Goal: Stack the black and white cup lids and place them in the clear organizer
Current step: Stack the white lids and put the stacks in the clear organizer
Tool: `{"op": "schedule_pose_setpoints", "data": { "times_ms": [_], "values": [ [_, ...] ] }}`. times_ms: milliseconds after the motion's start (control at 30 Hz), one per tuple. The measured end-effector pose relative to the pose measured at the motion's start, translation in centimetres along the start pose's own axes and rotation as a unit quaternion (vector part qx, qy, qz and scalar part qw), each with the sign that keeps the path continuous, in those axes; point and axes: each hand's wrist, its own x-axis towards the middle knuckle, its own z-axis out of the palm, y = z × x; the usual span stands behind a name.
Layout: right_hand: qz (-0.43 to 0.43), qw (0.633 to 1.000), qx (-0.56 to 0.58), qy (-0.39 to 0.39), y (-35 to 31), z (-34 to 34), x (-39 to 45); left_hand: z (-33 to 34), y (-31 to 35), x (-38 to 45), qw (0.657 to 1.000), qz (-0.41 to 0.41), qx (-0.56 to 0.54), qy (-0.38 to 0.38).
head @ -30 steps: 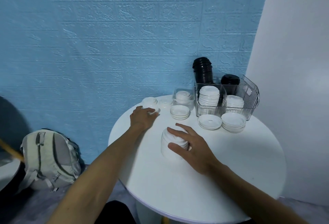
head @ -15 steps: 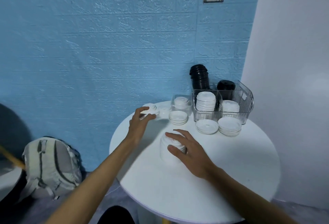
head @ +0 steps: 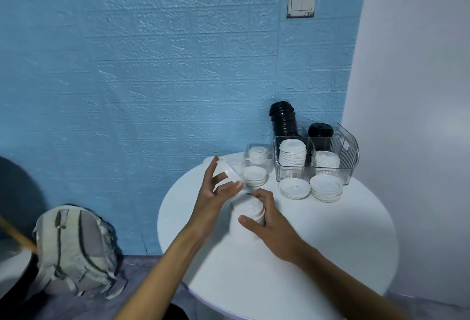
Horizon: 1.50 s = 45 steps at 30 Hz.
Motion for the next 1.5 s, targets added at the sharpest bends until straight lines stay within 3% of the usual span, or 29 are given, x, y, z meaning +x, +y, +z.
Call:
{"op": "schedule_pose_setpoints", "data": {
  "times_ms": [300,633,867,1500],
  "values": [
    [-0.019,0.998,0.052,0.017,0.0,0.3,0.3,1.6,-0.9,-1.2,0.998,0.050,-0.030,0.025],
    [-0.003,0.996,0.088,0.015,0.9,0.3,0.6,0.6,-3.2,-1.7,0.992,0.029,0.118,-0.041],
    [-0.013,0.999,0.038,0.010,0.6,0.1,0.4,0.7,-3.3,-2.0,0.991,0.019,0.127,-0.021],
    [-0.024,0.999,-0.043,0.023,0.3,-0.2,0.4,0.4,-2.5,-2.2,0.989,-0.007,0.139,-0.054]
  ]
}}
